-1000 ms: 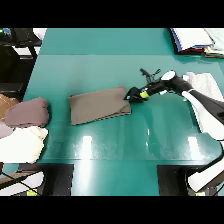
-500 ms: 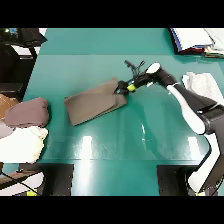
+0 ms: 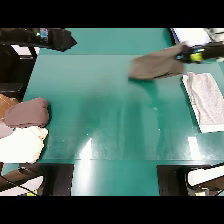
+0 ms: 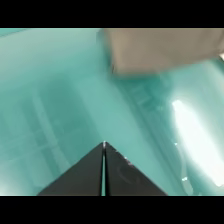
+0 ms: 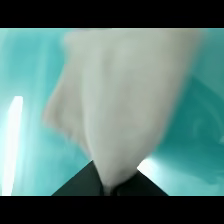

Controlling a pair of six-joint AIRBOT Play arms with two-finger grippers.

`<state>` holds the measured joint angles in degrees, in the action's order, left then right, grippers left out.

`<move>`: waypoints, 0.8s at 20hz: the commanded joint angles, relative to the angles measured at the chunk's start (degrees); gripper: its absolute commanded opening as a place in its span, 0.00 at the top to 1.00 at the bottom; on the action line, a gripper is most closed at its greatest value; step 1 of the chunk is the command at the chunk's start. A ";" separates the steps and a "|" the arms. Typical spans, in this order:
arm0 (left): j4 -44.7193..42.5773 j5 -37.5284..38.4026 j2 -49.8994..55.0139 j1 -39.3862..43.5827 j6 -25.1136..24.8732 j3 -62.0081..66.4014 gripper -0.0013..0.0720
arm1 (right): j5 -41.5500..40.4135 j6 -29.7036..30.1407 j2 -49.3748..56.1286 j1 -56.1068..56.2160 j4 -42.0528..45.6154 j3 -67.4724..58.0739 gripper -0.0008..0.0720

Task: Fold the shirts.

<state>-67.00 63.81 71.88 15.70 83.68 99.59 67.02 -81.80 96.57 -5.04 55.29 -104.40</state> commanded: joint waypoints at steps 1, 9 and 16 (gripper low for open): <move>-0.09 -1.84 0.02 3.19 -0.13 -0.02 0.95 | -2.64 -0.92 -3.17 -12.66 1.18 -0.26 0.97; -0.02 -1.81 0.04 3.23 -0.09 -0.02 0.95 | -7.41 -0.74 -2.51 -18.47 0.22 -2.05 0.97; -0.07 -0.76 0.02 3.23 -0.13 -0.02 0.95 | 0.72 -0.20 -5.25 -18.86 -1.60 -12.87 0.97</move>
<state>-67.00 62.22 71.88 18.92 83.57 99.59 64.29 -82.17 93.14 -23.33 53.95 -115.09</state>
